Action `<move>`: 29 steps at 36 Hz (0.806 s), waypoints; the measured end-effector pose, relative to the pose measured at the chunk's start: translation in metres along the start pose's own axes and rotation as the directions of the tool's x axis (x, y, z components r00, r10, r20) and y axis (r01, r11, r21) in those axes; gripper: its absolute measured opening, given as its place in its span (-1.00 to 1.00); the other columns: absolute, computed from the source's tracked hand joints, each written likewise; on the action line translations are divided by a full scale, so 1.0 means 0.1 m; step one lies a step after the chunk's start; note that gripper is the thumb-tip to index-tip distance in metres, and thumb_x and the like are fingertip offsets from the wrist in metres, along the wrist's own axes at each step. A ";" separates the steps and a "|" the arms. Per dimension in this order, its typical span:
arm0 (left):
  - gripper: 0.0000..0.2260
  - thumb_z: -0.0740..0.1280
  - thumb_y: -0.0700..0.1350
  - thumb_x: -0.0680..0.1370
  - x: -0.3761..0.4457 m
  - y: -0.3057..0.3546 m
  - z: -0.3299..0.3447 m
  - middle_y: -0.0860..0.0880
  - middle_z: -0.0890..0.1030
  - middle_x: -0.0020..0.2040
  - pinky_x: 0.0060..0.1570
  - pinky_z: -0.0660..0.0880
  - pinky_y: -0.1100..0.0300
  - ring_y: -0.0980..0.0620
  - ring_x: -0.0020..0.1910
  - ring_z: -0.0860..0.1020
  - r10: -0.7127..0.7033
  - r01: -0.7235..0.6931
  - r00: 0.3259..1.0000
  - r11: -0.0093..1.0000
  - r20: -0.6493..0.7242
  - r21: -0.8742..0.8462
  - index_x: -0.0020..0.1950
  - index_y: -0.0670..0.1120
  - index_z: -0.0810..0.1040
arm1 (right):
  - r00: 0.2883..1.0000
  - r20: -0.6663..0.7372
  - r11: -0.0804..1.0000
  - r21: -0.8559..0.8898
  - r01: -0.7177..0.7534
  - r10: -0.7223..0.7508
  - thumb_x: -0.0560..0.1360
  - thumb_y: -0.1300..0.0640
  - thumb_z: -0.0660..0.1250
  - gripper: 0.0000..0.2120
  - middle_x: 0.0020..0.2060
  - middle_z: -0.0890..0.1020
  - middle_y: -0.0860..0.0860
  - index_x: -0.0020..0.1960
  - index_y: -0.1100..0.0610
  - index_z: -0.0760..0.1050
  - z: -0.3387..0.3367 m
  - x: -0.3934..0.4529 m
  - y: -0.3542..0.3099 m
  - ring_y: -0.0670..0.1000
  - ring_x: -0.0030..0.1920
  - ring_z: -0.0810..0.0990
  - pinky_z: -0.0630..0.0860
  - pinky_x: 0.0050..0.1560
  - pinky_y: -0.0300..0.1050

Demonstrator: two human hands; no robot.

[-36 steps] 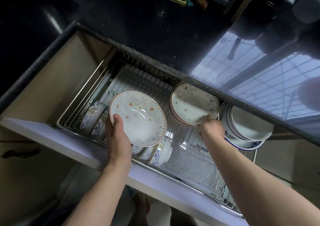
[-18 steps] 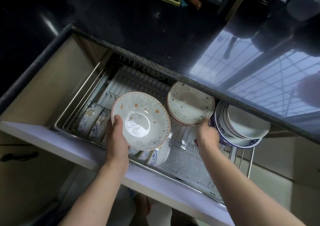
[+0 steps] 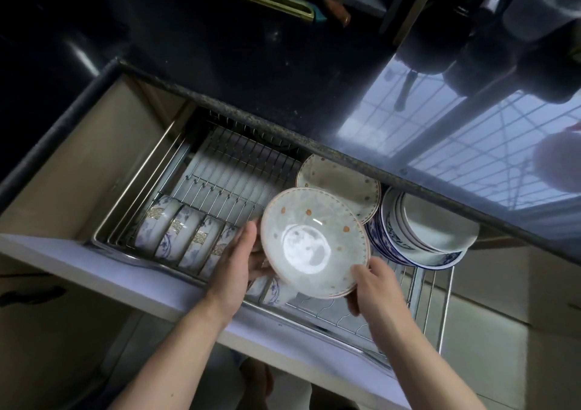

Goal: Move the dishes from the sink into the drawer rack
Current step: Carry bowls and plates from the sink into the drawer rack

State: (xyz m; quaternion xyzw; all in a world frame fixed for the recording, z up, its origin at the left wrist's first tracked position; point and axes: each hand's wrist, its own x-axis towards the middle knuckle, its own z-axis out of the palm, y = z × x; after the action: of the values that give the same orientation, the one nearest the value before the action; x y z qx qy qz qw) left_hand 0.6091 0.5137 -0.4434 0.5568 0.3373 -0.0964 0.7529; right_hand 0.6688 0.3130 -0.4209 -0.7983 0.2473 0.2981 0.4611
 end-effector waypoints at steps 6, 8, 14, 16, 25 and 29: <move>-0.72 0.14 0.08 0.72 0.07 -0.04 -0.06 -0.04 0.69 0.11 -0.02 0.58 0.07 -0.04 0.01 0.70 0.032 -0.020 0.973 0.998 -0.229 0.054 0.26 0.04 0.59 | 0.991 -0.137 0.999 0.048 0.004 0.003 0.49 0.42 0.08 -0.81 -0.50 0.40 0.15 -0.21 0.23 0.36 -0.21 0.42 -0.14 0.01 -0.53 0.31 0.20 -0.43 -0.14; -0.73 0.15 0.04 0.72 0.06 -0.03 -0.05 -0.08 0.70 0.06 -0.03 0.59 0.05 -0.06 -0.05 0.71 0.036 -0.022 0.974 0.998 -0.223 0.065 0.21 0.01 0.61 | 0.987 -0.163 0.997 0.079 0.013 0.000 0.50 0.45 0.06 -0.77 -0.47 0.39 0.12 -0.22 0.22 0.37 -0.20 0.56 -0.24 0.00 -0.53 0.31 0.22 -0.40 -0.11; -0.73 0.17 0.00 0.72 0.05 -0.04 -0.03 -0.09 0.72 -0.02 0.10 0.59 -0.13 -0.14 -0.08 0.71 0.021 -0.008 0.981 0.998 -0.195 0.066 0.12 -0.02 0.65 | 0.982 -0.185 0.983 0.184 -0.010 0.045 0.51 0.44 0.08 -0.79 -0.47 0.43 0.13 -0.17 0.25 0.44 -0.02 0.94 -0.38 0.01 -0.52 0.39 0.34 -0.42 -0.20; -0.73 0.16 -0.01 0.72 0.05 -0.03 -0.03 -0.12 0.72 -0.03 0.11 0.59 -0.17 -0.11 -0.14 0.70 0.018 -0.008 0.980 0.999 -0.199 0.051 0.11 -0.03 0.66 | 0.985 -0.163 0.970 0.241 -0.020 0.060 0.45 0.44 0.11 -0.81 -0.44 0.43 0.14 -0.20 0.24 0.44 0.04 1.02 -0.40 0.01 -0.52 0.38 0.38 -0.36 -0.11; -0.70 0.12 0.00 0.73 0.03 -0.01 -0.04 -0.09 0.72 -0.07 0.08 0.61 -0.15 -0.09 -0.26 0.68 0.034 -0.027 0.978 0.999 -0.205 0.035 0.11 -0.01 0.66 | 0.979 -0.168 0.956 0.287 -0.065 0.117 0.61 0.34 0.13 -0.78 -0.20 0.61 0.32 0.17 0.39 0.47 0.14 1.22 -0.31 0.14 -0.37 0.59 0.59 -0.46 -0.04; -0.68 0.12 0.02 0.73 0.02 0.00 -0.04 -0.08 0.72 -0.07 0.07 0.62 -0.13 -0.10 -0.25 0.69 0.033 -0.026 0.978 0.999 -0.207 0.034 0.12 -0.01 0.65 | 0.972 -0.183 0.940 0.332 -0.080 0.148 0.65 0.26 0.24 -0.77 -0.19 0.58 0.25 0.22 0.40 0.45 0.14 1.26 -0.26 0.09 -0.42 0.57 0.54 -0.44 -0.08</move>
State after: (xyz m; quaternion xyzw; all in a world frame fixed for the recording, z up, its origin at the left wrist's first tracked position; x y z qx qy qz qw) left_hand 0.6088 0.5179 -0.4450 0.5805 0.4042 -0.0318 0.7061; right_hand 0.7708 0.3223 -0.5003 -0.7229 0.3850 0.1961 0.5391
